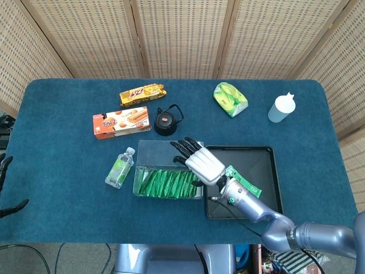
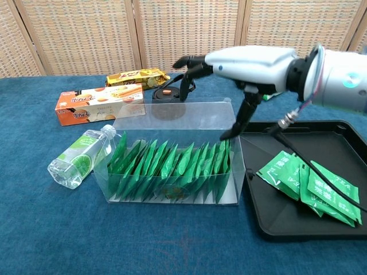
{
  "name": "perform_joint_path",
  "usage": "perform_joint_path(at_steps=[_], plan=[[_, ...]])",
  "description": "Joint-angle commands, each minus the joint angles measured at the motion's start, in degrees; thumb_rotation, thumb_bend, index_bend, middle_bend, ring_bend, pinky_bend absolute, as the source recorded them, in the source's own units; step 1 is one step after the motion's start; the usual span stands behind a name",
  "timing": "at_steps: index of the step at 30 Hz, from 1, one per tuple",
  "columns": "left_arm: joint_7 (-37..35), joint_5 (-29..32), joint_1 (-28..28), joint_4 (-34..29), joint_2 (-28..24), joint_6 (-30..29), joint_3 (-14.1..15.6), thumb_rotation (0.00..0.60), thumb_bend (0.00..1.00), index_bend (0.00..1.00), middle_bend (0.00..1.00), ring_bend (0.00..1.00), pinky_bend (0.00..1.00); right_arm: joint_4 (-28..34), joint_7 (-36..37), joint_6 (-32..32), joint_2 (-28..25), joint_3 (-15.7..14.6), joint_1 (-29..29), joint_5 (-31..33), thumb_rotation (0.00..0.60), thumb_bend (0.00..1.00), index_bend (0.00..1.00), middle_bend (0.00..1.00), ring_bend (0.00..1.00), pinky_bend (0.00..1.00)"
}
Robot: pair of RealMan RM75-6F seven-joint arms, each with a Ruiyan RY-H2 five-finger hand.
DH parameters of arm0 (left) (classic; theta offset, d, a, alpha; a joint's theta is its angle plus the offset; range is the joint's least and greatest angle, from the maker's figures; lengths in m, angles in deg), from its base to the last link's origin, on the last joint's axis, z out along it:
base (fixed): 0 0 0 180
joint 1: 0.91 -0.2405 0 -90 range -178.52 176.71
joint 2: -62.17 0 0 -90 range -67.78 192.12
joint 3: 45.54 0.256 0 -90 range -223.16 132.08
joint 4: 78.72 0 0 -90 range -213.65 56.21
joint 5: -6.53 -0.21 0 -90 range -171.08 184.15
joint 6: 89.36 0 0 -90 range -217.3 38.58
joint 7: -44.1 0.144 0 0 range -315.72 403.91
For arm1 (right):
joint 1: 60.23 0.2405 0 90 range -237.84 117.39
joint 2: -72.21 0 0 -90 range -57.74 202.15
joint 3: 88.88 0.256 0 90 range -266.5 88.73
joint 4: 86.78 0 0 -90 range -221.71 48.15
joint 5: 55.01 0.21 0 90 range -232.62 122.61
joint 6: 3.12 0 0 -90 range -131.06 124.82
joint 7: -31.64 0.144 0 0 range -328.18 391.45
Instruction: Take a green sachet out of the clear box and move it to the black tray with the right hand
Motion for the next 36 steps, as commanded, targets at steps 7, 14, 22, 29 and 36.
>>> perform_joint_path(at_steps=[7, 14, 22, 29, 36], plan=[[0.07, -0.13, 0.01, -0.08, 0.00, -0.03, 0.10, 0.600, 0.13, 0.00, 0.00, 0.00, 0.00, -1.20, 0.04, 1.15, 0.46, -1.88, -0.68, -3.48, 0.600, 0.33, 0.38, 0.00, 0.00, 0.05], [0.07, -0.13, 0.10, -0.05, 0.01, 0.15, 0.15, 0.600, 0.13, 0.00, 0.00, 0.00, 0.00, -2.18, -0.91, 2.32, 0.59, -2.43, -1.07, -3.47, 0.600, 0.33, 0.39, 0.00, 0.00, 0.05], [0.27, -0.07, 0.15, -0.10, 0.09, 0.24, 0.18, 0.600, 0.13, 0.00, 0.00, 0.00, 0.00, -3.49, -1.73, 3.57, 1.01, -2.78, -1.27, -3.51, 0.600, 0.34, 0.40, 0.01, 0.00, 0.05], [0.29, 0.09, 0.26, -0.06, 0.10, 0.49, 0.19, 0.600, 0.13, 0.00, 0.00, 0.00, 0.00, -2.97, -2.77, 4.95, 0.05, -2.33, -0.92, -2.95, 0.600, 0.35, 0.40, 0.03, 0.00, 0.05], [0.72, -0.10, 0.43, -0.13, 0.26, 0.73, 0.32, 0.600, 0.13, 0.00, 0.00, 0.00, 0.00, -1.71, -5.84, 7.98, -1.25, -2.58, 0.03, -1.48, 0.600, 0.37, 0.41, 0.03, 0.00, 0.06]])
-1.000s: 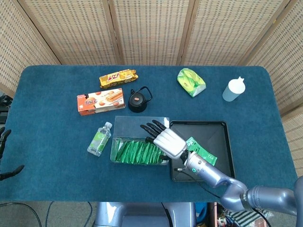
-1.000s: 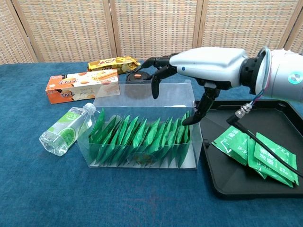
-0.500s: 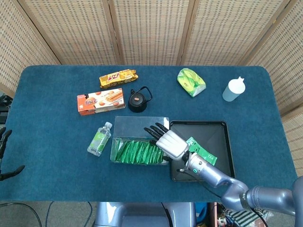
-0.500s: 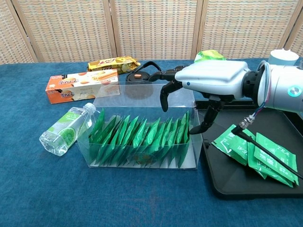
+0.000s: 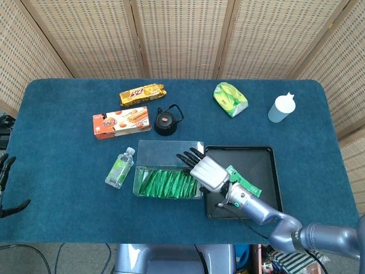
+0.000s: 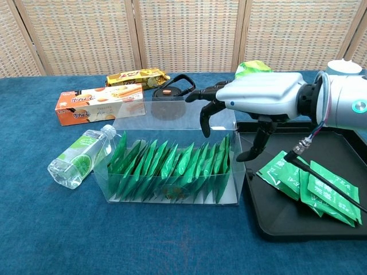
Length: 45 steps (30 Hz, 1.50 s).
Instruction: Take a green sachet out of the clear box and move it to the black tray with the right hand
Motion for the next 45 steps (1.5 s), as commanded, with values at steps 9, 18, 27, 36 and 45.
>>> perform_joint_path(at_steps=[9, 18, 27, 36, 45], plan=[[-0.15, 0.09, -0.05, 0.00, -0.03, -0.15, -0.03, 0.600, 0.13, 0.00, 0.00, 0.00, 0.00, 0.45, -7.76, 3.46, 1.63, -0.10, 1.88, 4.04, 0.600, 0.44, 0.46, 0.03, 0.00, 0.07], [-0.40, 0.16, -0.01, 0.02, -0.13, -0.08, -0.03, 0.600, 0.13, 0.00, 0.00, 0.00, 0.00, 0.62, -13.05, 4.10, 3.06, -0.08, 2.85, 8.26, 0.600, 0.47, 0.47, 0.03, 0.00, 0.08], [-0.25, 0.31, 0.10, 0.02, -0.08, 0.16, -0.02, 0.600, 0.13, 0.00, 0.00, 0.00, 0.00, -0.42, -15.41, 3.86, 4.53, 0.53, 3.83, 11.63, 0.600, 0.49, 0.50, 0.04, 0.00, 0.09], [-0.49, 0.41, 0.14, 0.09, -0.14, 0.23, -0.05, 0.600, 0.13, 0.00, 0.00, 0.00, 0.00, -1.41, -16.59, 3.29, 5.23, 0.05, 4.08, 13.19, 0.600, 0.52, 0.53, 0.04, 0.00, 0.10], [-0.52, 0.37, 0.15, 0.05, -0.19, 0.23, -0.02, 0.600, 0.13, 0.00, 0.00, 0.00, 0.00, -2.00, -15.29, 2.37, 5.38, -0.46, 3.73, 11.43, 0.600, 0.57, 0.62, 0.05, 0.00, 0.15]])
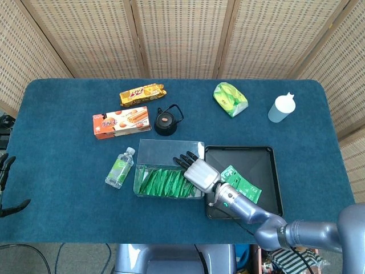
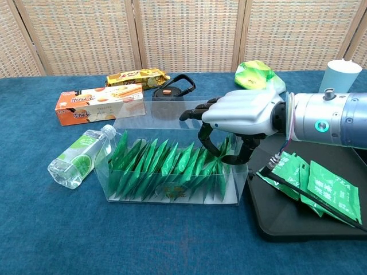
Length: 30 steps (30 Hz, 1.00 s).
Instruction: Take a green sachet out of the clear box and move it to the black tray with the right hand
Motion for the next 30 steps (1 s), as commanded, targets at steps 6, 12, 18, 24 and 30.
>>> perform_joint_path(at_steps=[6, 12, 18, 24, 30], plan=[[0.14, -0.01, -0.01, -0.06, 0.04, -0.01, 0.04, 0.600, 0.13, 0.00, 0.00, 0.00, 0.00, -1.09, 2.21, -1.31, 0.38, -0.44, -0.72, -3.25, 0.600, 0.57, 0.66, 0.06, 0.00, 0.17], [0.17, -0.02, -0.03, -0.09, 0.04, -0.05, 0.06, 0.600, 0.13, 0.00, 0.00, 0.00, 0.00, -1.48, 2.71, -2.06, 0.56, -0.74, -1.14, -4.90, 0.600, 0.57, 0.70, 0.07, 0.00, 0.18], [0.26, -0.02, 0.02, -0.09, 0.07, 0.01, 0.07, 0.600, 0.13, 0.00, 0.00, 0.00, 0.00, -0.91, 3.01, -2.92, 0.19, -0.77, -1.57, -6.39, 0.600, 0.57, 0.71, 0.08, 0.00, 0.19], [0.25, -0.02, 0.02, -0.11, 0.07, 0.06, 0.11, 0.600, 0.13, 0.00, 0.00, 0.00, 0.00, 1.06, 3.86, -4.62, -1.31, -0.36, -2.23, -8.47, 0.600, 0.57, 0.71, 0.08, 0.00, 0.20], [0.12, -0.31, -0.05, -0.20, 0.01, -0.15, 0.21, 0.600, 0.13, 0.00, 0.00, 0.00, 0.00, 5.57, 3.71, -7.29, -5.10, 1.00, -2.77, -11.08, 0.600, 0.57, 0.71, 0.08, 0.00, 0.20]])
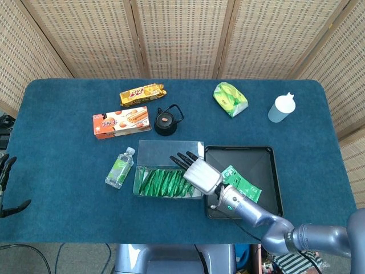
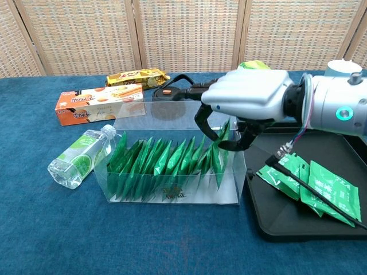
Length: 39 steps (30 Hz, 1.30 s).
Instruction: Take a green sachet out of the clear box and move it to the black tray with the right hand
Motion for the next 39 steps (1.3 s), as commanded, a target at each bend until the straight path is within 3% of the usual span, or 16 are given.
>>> perform_joint_path(at_steps=[1, 22, 27, 39], plan=[[-0.07, -0.18, -0.06, -0.05, -0.03, -0.14, 0.06, 0.600, 0.13, 0.00, 0.00, 0.00, 0.00, 3.27, -0.37, -1.93, -3.00, 1.14, -0.46, -1.69, 0.600, 0.57, 0.71, 0.08, 0.00, 0.20], [-0.14, -1.05, -0.31, -0.24, -0.13, -0.80, 0.35, 0.600, 0.13, 0.00, 0.00, 0.00, 0.00, 12.26, -0.69, -5.73, -14.90, 4.30, -3.31, -2.01, 0.600, 0.57, 0.71, 0.09, 0.00, 0.20], [0.13, -1.34, -0.35, -0.38, -0.08, -0.92, 0.47, 0.600, 0.13, 0.00, 0.00, 0.00, 0.00, 10.52, 2.33, -7.16, -18.29, 1.74, -7.07, -2.89, 0.600, 0.57, 0.72, 0.09, 0.00, 0.20], [0.83, -2.21, -0.59, -0.83, 0.00, -1.41, 0.90, 0.600, 0.13, 0.00, 0.00, 0.00, 0.00, 1.26, 9.77, -8.95, -17.49, -4.10, -13.53, -7.72, 0.600, 0.57, 0.72, 0.09, 0.00, 0.20]])
